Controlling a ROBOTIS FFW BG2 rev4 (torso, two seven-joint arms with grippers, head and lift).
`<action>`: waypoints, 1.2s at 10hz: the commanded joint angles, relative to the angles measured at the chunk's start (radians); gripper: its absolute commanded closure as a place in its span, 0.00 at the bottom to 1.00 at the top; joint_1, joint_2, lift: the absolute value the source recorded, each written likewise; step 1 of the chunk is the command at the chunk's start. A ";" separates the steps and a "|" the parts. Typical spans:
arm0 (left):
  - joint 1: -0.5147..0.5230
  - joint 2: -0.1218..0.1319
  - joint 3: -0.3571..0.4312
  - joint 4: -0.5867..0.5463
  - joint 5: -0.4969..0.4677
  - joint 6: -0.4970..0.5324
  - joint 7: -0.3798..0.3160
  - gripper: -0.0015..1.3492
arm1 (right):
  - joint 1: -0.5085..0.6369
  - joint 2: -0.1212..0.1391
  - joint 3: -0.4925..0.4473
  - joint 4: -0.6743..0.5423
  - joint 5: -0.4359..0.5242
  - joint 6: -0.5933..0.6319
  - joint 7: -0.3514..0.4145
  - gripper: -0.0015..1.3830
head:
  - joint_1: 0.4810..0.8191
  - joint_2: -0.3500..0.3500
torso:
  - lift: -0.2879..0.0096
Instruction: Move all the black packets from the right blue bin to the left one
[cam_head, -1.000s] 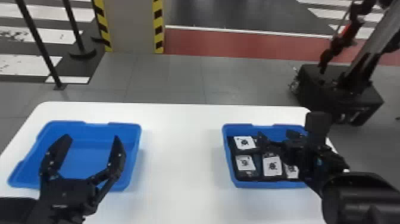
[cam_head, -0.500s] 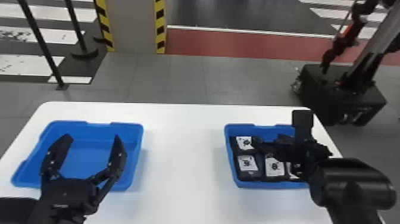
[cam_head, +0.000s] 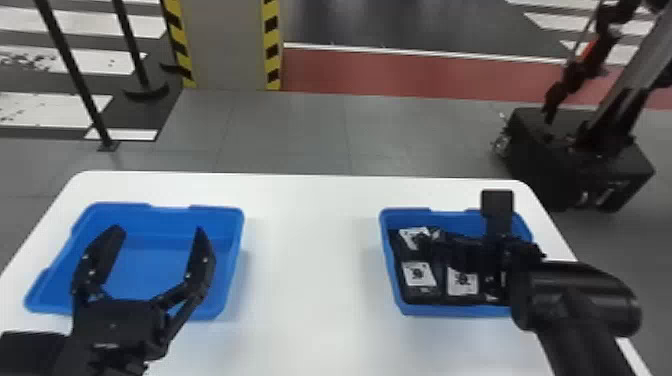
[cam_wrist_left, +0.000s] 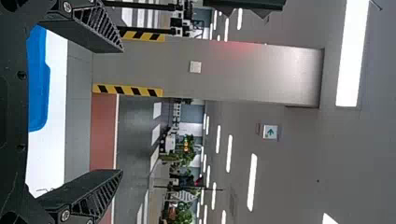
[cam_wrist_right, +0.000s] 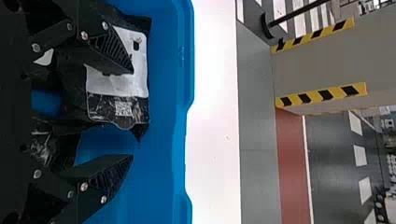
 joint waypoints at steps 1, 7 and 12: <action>0.000 -0.004 0.000 0.000 -0.004 0.002 0.000 0.08 | -0.036 0.003 0.001 0.092 -0.004 -0.084 0.026 0.55 | 0.63 0.39 | 0.60; -0.002 -0.004 0.000 0.000 0.001 0.000 0.000 0.08 | 0.111 0.011 0.001 -0.156 -0.066 0.005 0.058 0.81 | 0.63 0.43 | 0.60; 0.017 -0.004 0.007 0.000 0.116 -0.027 0.003 0.08 | 0.440 -0.006 -0.059 -0.735 -0.086 0.152 0.042 0.81 | 0.63 0.48 | 0.60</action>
